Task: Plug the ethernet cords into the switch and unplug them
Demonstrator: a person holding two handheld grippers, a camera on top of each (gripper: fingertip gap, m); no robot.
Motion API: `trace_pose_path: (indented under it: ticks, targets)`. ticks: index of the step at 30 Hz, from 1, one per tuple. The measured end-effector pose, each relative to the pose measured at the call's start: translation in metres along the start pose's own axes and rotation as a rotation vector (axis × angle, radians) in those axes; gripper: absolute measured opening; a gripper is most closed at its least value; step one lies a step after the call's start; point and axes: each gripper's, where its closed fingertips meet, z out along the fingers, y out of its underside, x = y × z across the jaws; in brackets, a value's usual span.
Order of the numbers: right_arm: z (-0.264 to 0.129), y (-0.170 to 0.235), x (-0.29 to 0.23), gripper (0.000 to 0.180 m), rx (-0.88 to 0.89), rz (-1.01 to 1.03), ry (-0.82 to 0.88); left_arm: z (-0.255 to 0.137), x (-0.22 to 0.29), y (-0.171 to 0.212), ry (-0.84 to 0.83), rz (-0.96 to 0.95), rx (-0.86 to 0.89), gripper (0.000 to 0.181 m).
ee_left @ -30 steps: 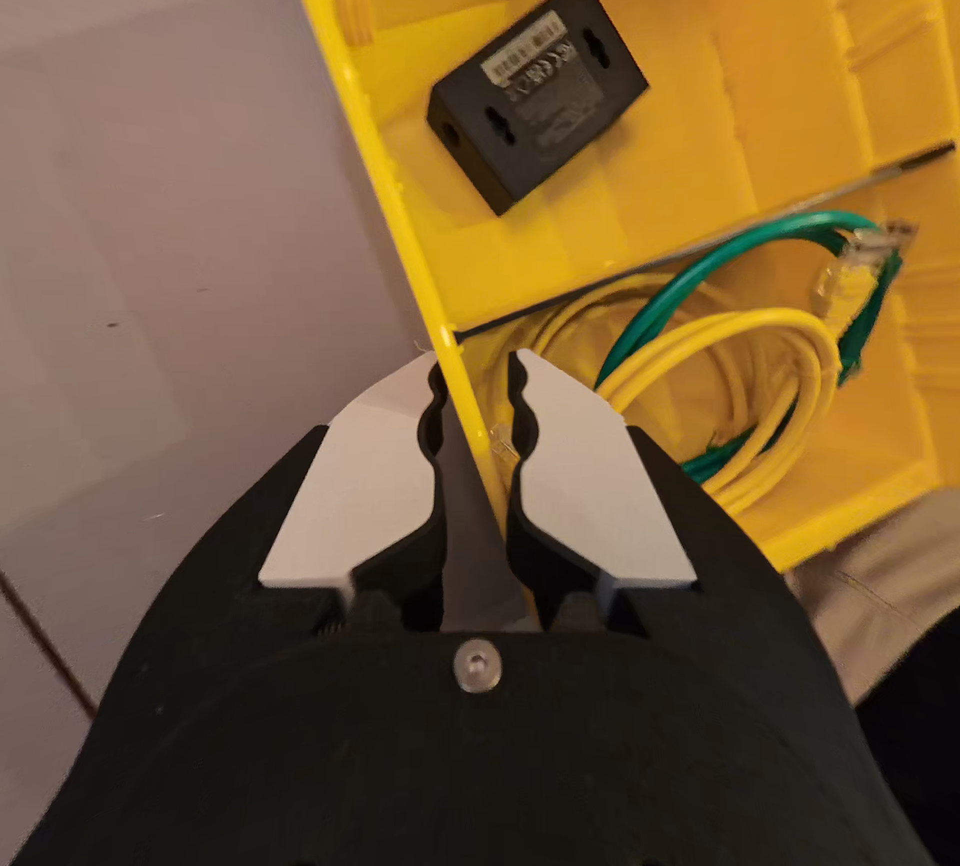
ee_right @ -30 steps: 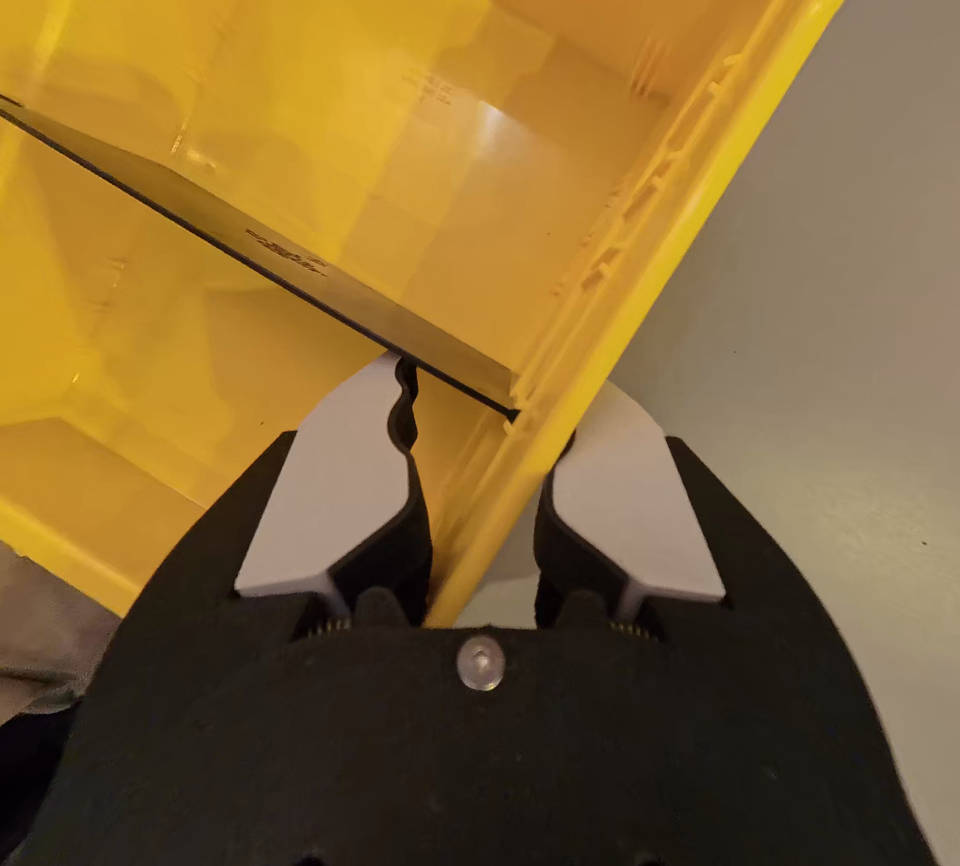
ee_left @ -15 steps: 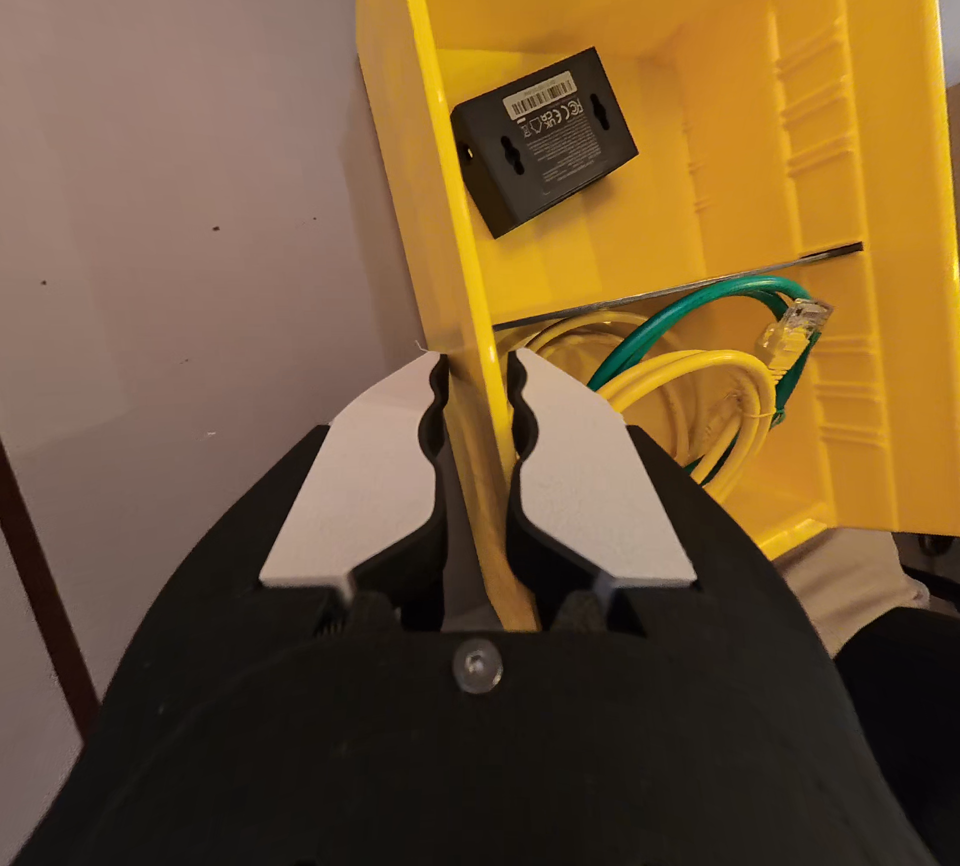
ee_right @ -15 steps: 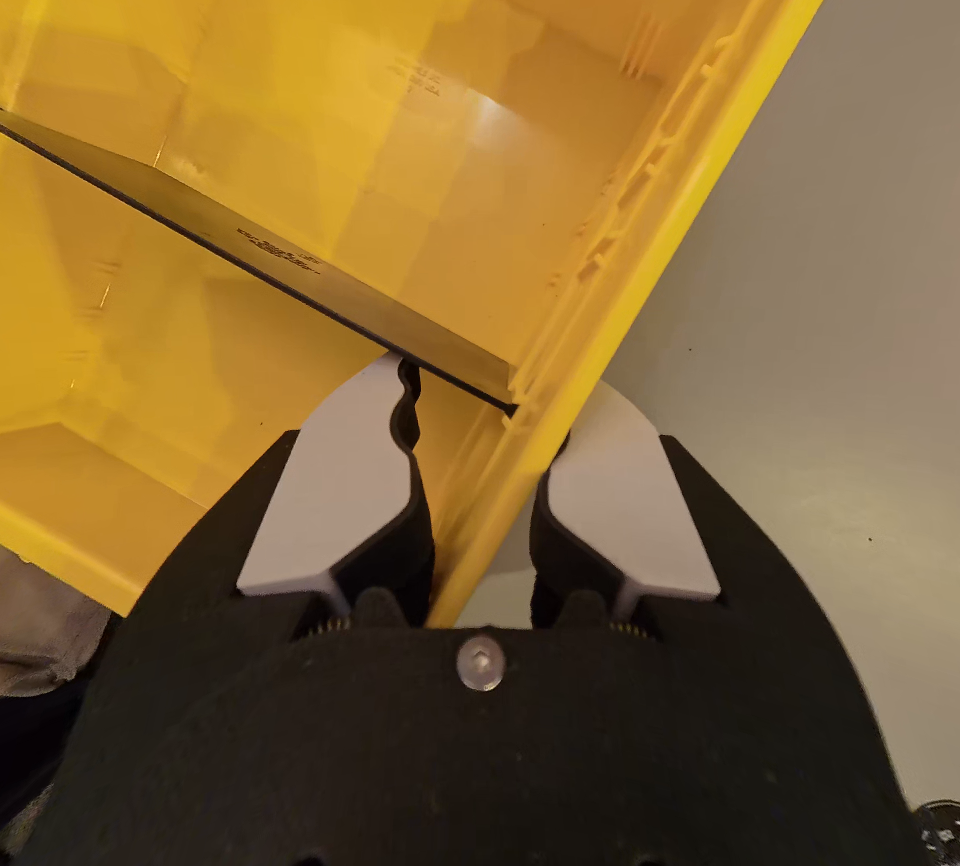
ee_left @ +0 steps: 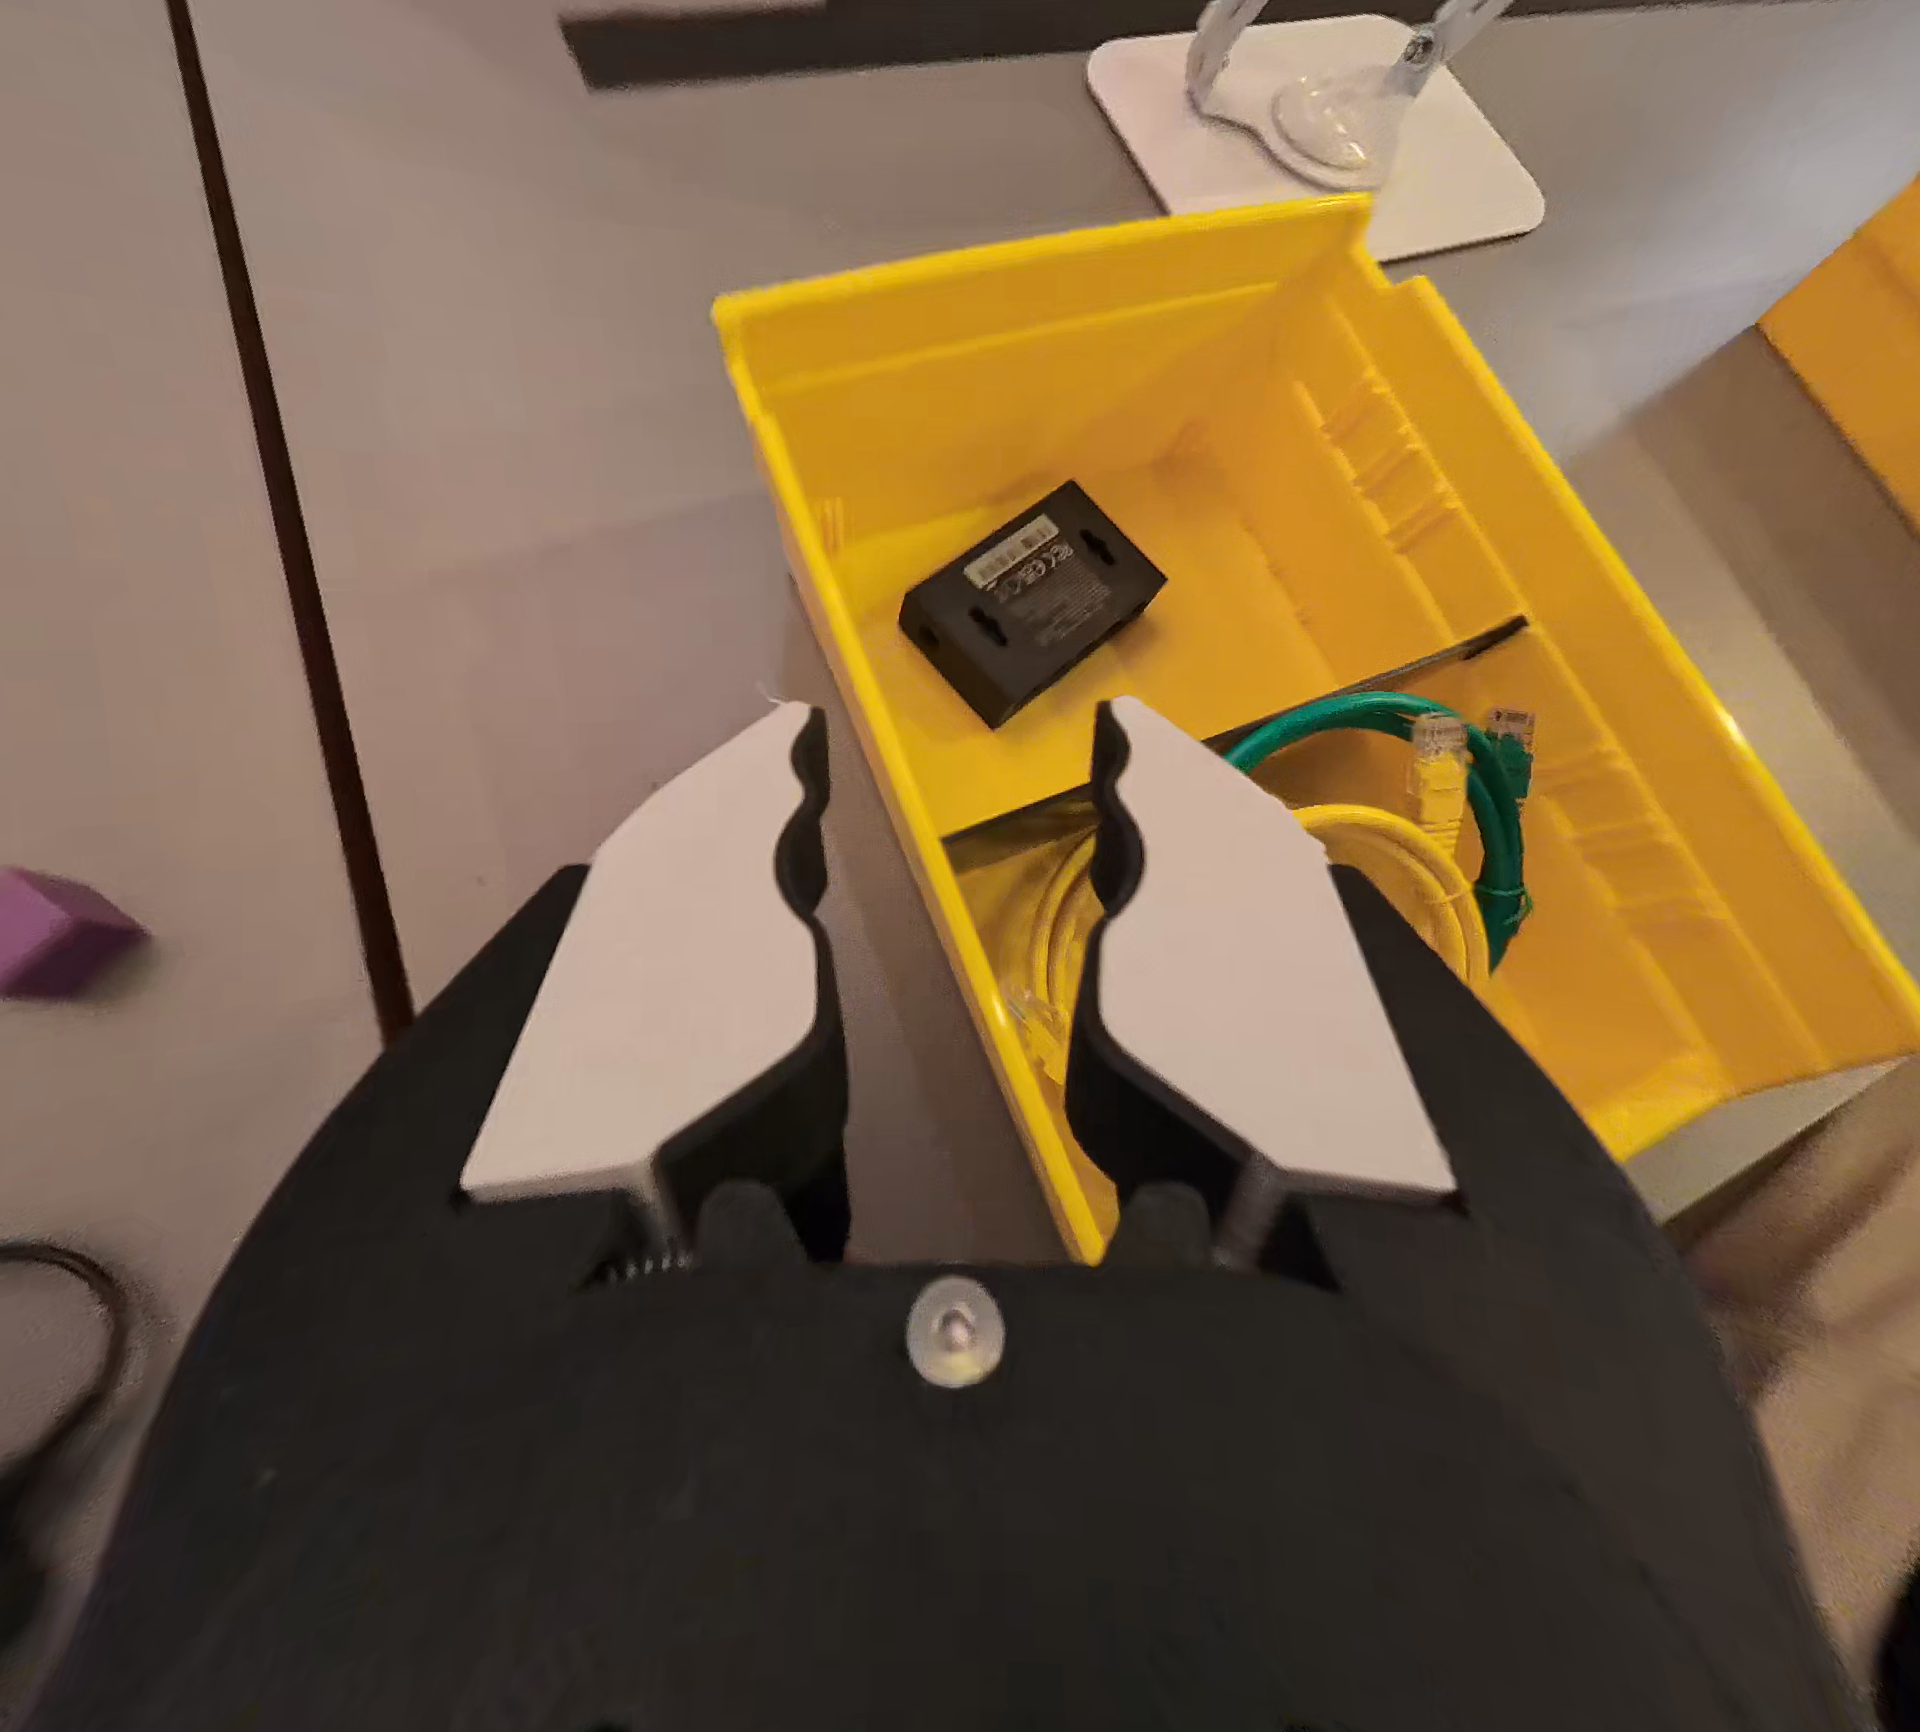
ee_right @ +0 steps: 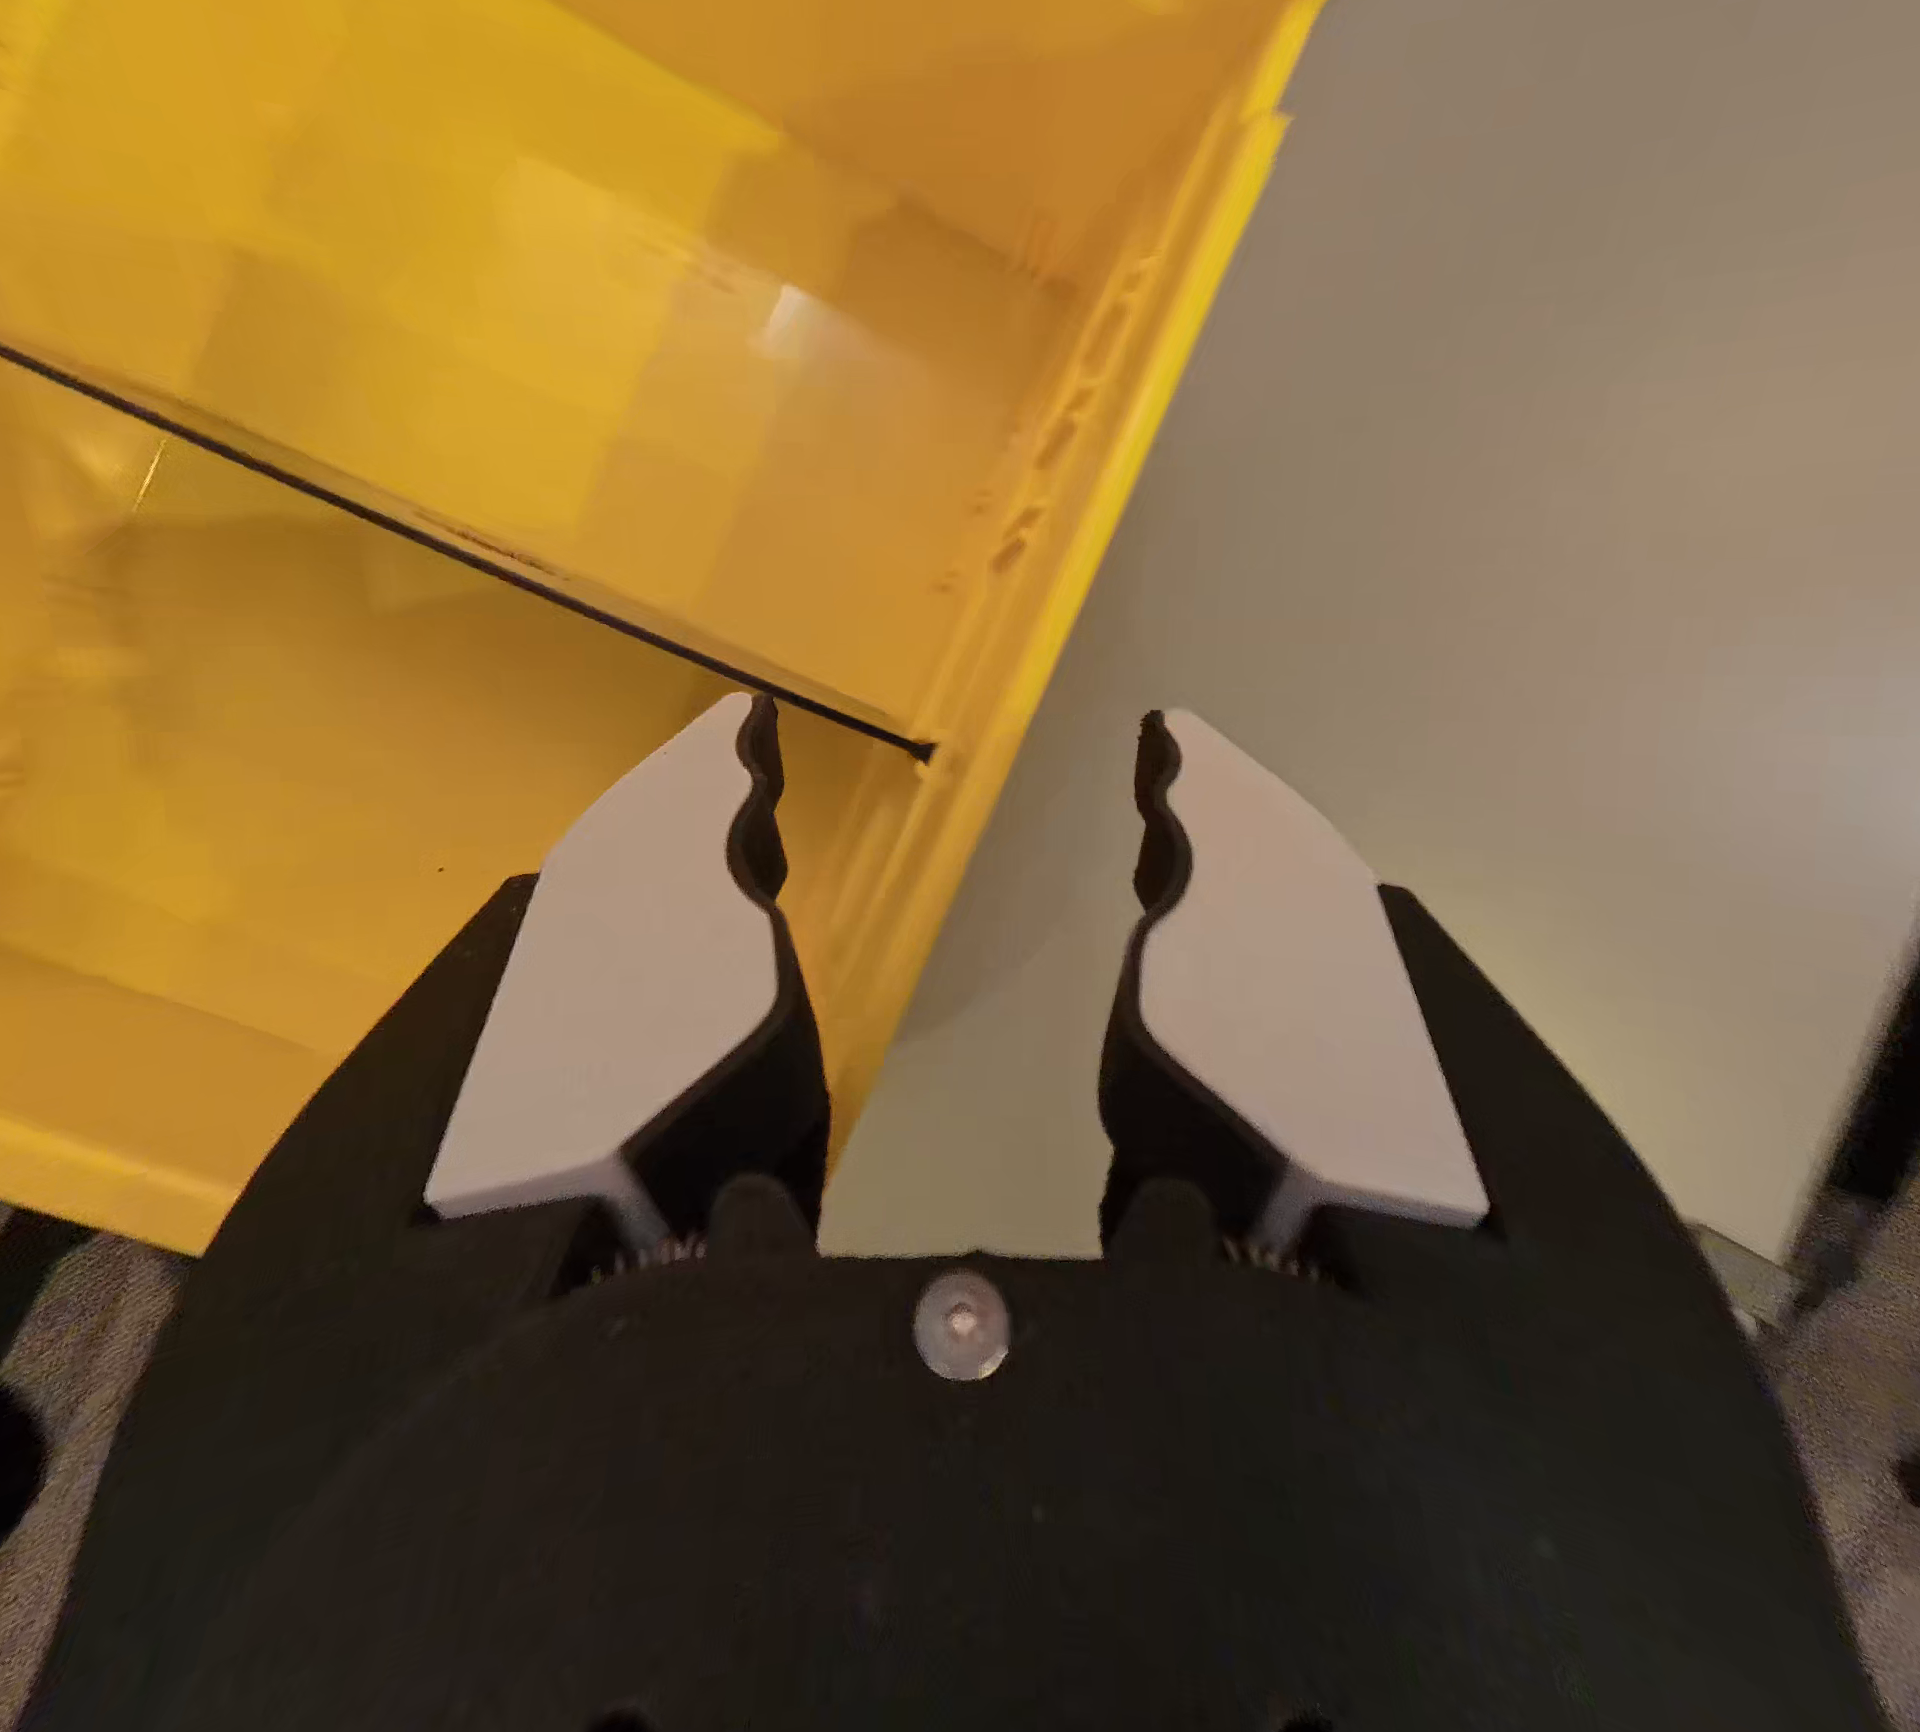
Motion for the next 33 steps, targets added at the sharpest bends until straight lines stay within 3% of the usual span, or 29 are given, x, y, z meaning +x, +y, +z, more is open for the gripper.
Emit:
trace_pose_path:
  ticks: [5,12,17,19,23,26,29,33]
  targets:
    - [-0.064,-0.039,-0.007,0.064,0.159,-0.041,0.188,0.008,0.028,-0.017,0.014,0.317,-0.053,0.064]
    - [-0.112,-0.095,-0.132,0.057,0.375,-0.244,0.054,0.061,0.044,-0.007,0.04,0.608,-0.288,0.055]
    - [-0.112,-0.112,-0.223,0.056,0.426,-0.375,-0.081,0.101,0.038,0.003,0.032,0.724,-0.521,0.046]
    - [-0.109,-0.113,-0.256,0.056,0.433,-0.419,-0.145,0.113,0.038,0.022,0.081,0.687,-0.681,0.053]
    - [-0.098,-0.109,-0.303,0.056,0.417,-0.473,-0.241,0.133,0.031,0.045,0.089,0.752,-0.843,0.062]
    - [-0.08,-0.098,-0.325,0.057,0.36,-0.508,-0.29,0.145,0.022,0.036,0.006,0.79,-0.831,0.046]
    - [-0.066,-0.09,-0.337,0.058,0.331,-0.512,-0.327,0.145,0.029,0.029,0.031,0.778,-0.791,0.024]
    - [-0.06,-0.088,-0.349,0.059,0.324,-0.493,-0.395,0.143,0.032,0.027,0.064,0.76,-0.745,0.02]
